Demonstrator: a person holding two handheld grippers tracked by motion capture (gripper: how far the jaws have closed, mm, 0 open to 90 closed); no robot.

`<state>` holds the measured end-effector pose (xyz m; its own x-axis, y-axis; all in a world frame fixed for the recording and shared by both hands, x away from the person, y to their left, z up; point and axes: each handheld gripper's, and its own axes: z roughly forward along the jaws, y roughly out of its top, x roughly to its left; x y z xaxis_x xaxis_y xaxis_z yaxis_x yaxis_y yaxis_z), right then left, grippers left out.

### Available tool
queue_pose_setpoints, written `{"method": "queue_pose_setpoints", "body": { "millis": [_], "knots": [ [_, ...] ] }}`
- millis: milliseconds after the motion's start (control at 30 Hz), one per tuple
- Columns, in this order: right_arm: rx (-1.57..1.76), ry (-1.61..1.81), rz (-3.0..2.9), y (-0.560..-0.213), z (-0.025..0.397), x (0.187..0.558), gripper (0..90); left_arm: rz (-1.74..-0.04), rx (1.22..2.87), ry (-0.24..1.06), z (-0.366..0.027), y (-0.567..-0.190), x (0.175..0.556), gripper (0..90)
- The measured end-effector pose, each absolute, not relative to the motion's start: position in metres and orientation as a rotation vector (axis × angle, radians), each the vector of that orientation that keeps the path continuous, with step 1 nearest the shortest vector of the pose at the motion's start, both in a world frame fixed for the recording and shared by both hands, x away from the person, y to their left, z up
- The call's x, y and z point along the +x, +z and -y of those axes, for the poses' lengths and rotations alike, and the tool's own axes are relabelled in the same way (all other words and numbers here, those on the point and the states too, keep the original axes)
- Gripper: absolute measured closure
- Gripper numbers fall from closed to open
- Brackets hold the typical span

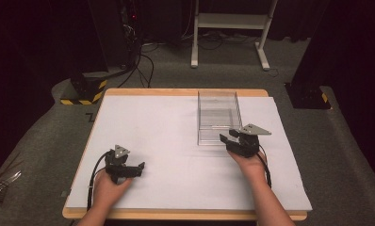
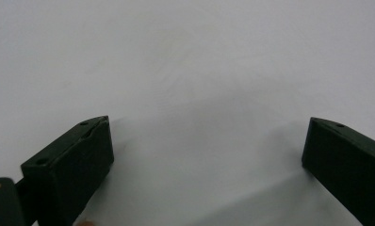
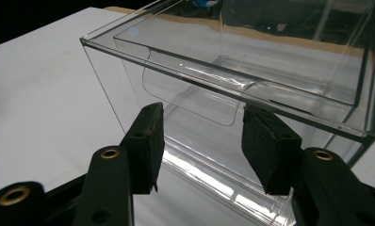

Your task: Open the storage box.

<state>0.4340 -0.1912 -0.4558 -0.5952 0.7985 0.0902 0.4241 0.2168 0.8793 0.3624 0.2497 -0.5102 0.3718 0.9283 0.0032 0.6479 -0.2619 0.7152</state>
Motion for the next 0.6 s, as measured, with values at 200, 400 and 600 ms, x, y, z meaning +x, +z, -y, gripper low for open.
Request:
{"method": "queue_pose_setpoints", "body": {
  "millis": [200,400,600],
  "knots": [
    [1.084,1.368,-2.133,-0.458,0.189,0.436,51.7,-1.356,2.006,0.574,-0.250,-0.510,0.362,2.8],
    [1.075,1.409,-2.143,-0.462,0.194,0.442,55.7,-1.356,2.007,0.575,-0.250,-0.510,0.362,2.8],
    [1.049,1.448,-2.155,-0.465,0.196,0.446,57.4,-1.357,2.006,0.574,-0.250,-0.510,0.362,2.8]
  ]
}}
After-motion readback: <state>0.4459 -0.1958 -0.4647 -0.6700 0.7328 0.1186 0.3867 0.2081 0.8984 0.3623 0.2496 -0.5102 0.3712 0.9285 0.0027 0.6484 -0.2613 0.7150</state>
